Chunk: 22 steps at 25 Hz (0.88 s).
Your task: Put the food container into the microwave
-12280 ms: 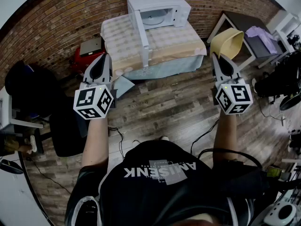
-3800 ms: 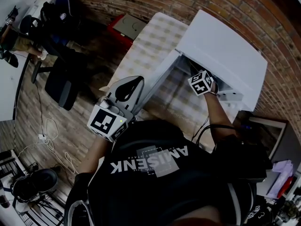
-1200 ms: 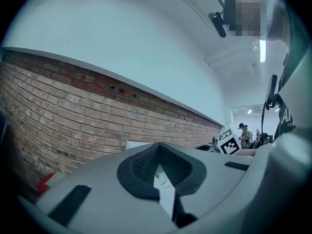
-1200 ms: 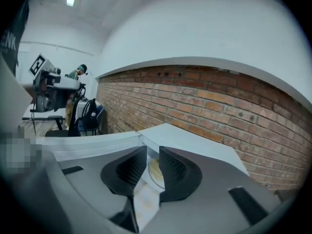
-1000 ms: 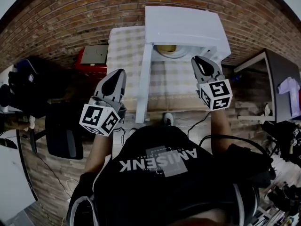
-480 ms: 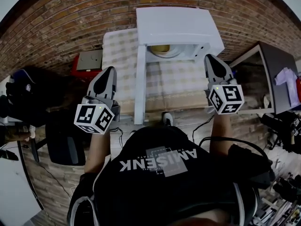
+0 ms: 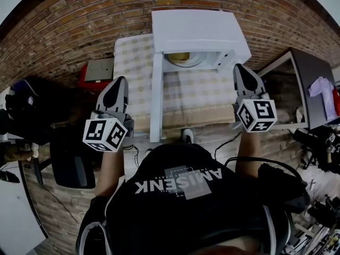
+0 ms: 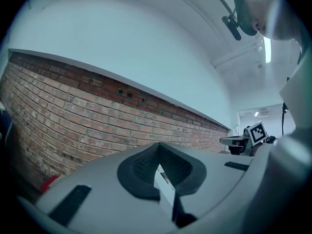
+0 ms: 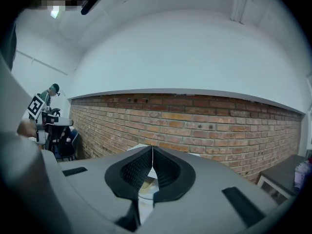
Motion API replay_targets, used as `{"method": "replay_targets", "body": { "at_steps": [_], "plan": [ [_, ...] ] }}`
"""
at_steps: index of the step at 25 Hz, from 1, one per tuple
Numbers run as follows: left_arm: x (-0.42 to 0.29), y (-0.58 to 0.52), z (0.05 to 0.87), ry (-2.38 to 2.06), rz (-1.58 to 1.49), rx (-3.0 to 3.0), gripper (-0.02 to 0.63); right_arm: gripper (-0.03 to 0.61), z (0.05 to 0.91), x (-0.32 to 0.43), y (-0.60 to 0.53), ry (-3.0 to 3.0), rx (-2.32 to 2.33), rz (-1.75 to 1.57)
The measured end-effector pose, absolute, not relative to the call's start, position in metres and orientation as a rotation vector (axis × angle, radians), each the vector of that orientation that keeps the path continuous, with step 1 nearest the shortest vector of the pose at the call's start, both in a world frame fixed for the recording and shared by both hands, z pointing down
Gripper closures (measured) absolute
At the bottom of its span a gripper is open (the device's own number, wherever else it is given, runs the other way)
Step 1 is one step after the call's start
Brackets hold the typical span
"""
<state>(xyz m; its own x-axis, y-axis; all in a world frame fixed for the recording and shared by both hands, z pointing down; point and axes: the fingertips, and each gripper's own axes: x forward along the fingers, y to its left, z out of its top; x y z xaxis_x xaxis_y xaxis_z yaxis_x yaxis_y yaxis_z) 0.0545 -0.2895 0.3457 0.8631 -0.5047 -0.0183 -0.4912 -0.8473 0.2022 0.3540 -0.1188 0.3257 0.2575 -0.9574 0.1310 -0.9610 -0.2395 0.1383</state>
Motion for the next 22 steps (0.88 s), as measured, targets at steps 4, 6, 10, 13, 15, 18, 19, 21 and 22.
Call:
{"method": "replay_targets", "body": {
  "at_steps": [4,6,10,13,15,18,19,21,22],
  "plan": [
    [0.054,-0.291,0.347,-0.771,-0.096,2.840,0.601,0.537,0.322,0.351,-0.122,-1.818,2.328,0.009],
    [0.053,-0.293,0.347,-0.781,-0.099,2.837,0.601,0.537,0.321,0.351,-0.124,-1.826,2.322,0.005],
    [0.052,-0.295,0.348,-0.796,-0.100,2.833,0.601,0.537,0.320,0.350,-0.127,-1.835,2.306,-0.002],
    [0.052,-0.295,0.347,-0.796,-0.096,2.831,0.601,0.537,0.318,0.350,-0.129,-1.827,2.300,-0.013],
    [0.052,-0.296,0.347,-0.802,-0.096,2.829,0.601,0.538,0.317,0.349,-0.132,-1.833,2.290,-0.018],
    [0.051,-0.298,0.346,-0.814,-0.099,2.828,0.601,0.537,0.315,0.348,-0.136,-1.842,2.283,-0.028],
    [0.050,-0.298,0.346,-0.819,-0.099,2.827,0.601,0.538,0.314,0.348,-0.136,-1.844,2.280,-0.032],
    [0.047,-0.299,0.347,-0.836,-0.095,2.822,0.601,0.538,0.314,0.346,-0.138,-1.851,2.274,-0.036],
    [0.044,-0.299,0.347,-0.847,-0.091,2.819,0.601,0.538,0.314,0.345,-0.139,-1.856,2.270,-0.035]
  ]
}}
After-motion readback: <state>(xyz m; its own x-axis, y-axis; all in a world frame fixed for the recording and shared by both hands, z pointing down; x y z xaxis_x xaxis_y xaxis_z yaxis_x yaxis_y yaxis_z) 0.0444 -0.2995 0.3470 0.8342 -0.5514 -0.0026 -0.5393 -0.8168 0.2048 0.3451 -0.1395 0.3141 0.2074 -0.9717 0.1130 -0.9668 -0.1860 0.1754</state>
